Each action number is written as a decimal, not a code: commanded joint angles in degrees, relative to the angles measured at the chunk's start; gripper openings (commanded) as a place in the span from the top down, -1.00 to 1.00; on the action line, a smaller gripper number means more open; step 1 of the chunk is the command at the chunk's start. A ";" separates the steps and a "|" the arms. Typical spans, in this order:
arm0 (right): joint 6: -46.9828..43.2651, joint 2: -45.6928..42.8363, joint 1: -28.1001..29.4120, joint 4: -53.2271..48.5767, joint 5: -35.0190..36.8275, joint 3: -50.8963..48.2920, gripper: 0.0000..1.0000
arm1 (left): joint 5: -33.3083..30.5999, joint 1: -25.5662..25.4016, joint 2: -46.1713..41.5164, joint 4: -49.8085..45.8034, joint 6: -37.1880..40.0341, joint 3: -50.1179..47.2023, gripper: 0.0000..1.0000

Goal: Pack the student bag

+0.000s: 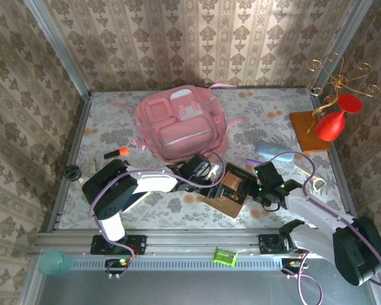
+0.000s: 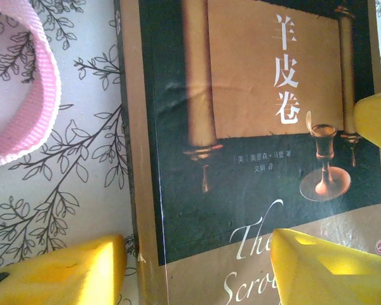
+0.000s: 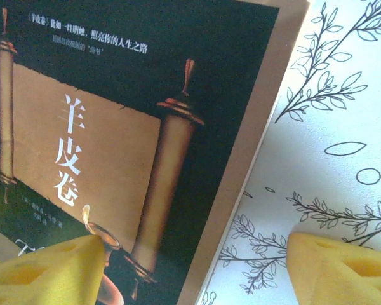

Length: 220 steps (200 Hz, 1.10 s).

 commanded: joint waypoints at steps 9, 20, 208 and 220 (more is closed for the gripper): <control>4.95 0.68 2.83 11.88 -5.74 -3.39 -0.41 | 2.15 -0.97 2.67 2.21 -3.32 0.02 -0.22; 5.59 -0.46 3.08 13.84 -6.13 -3.82 -0.35 | 3.44 -0.99 3.04 2.64 -3.63 0.20 -0.19; -1.31 -13.59 2.88 16.20 -3.53 -6.42 -0.13 | 5.17 -1.05 2.62 3.49 -4.53 0.49 -0.12; -1.78 -13.73 2.92 16.96 -3.30 -6.55 -0.19 | 5.03 -1.00 2.53 3.49 -4.48 0.38 -0.12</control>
